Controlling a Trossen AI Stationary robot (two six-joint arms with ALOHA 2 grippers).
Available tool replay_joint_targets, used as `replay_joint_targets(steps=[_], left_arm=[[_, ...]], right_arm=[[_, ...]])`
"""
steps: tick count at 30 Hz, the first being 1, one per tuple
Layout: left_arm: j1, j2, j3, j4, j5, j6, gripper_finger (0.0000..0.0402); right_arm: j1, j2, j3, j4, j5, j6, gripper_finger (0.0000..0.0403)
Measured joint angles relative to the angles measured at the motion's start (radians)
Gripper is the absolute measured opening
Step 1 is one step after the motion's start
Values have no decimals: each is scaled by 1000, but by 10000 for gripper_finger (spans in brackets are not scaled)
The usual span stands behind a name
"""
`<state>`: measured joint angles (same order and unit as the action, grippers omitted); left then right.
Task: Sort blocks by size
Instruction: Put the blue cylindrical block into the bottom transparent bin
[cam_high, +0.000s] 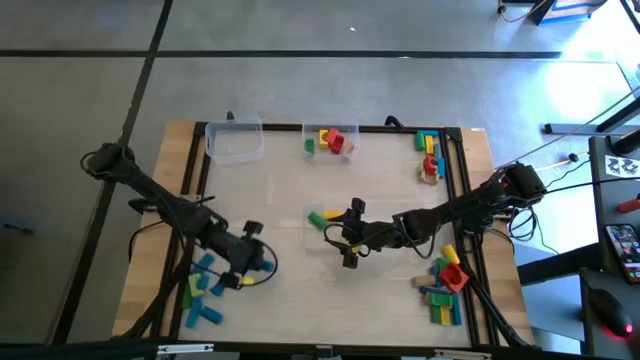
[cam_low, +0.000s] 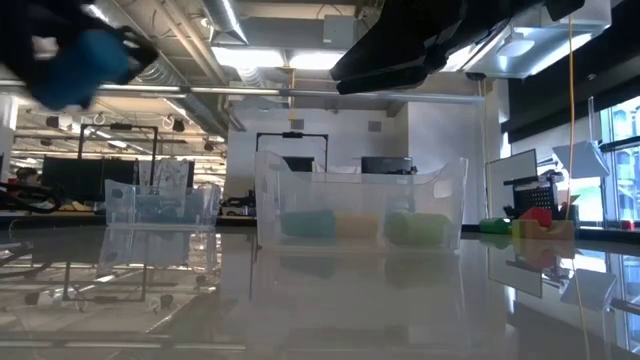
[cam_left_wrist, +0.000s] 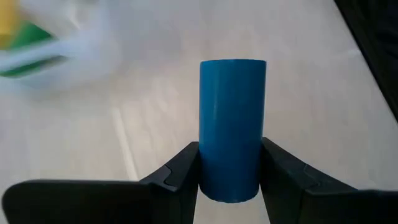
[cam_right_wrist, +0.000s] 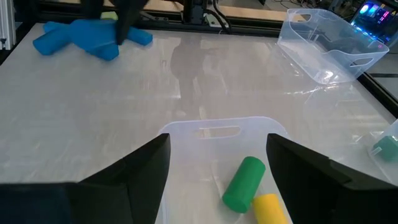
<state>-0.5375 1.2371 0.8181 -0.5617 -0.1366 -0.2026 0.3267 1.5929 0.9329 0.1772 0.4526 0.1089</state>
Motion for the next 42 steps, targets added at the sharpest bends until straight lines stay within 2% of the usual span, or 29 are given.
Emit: replay_joint_targets(steps=[14,21,34,42], left_arm=[[239,-11,0,161,-8,34,137],[332,17,0,326,-8,108,133],[402,218,0,573,-6,210,139],[431,286,0,584,-6,227,140]], right_arm=[[0,0,0,0,0,0,264],[0,0,0,1,0,-1,264],[0,0,0,8,1,-8,264],[0,0,0,8,2,-8,264]])
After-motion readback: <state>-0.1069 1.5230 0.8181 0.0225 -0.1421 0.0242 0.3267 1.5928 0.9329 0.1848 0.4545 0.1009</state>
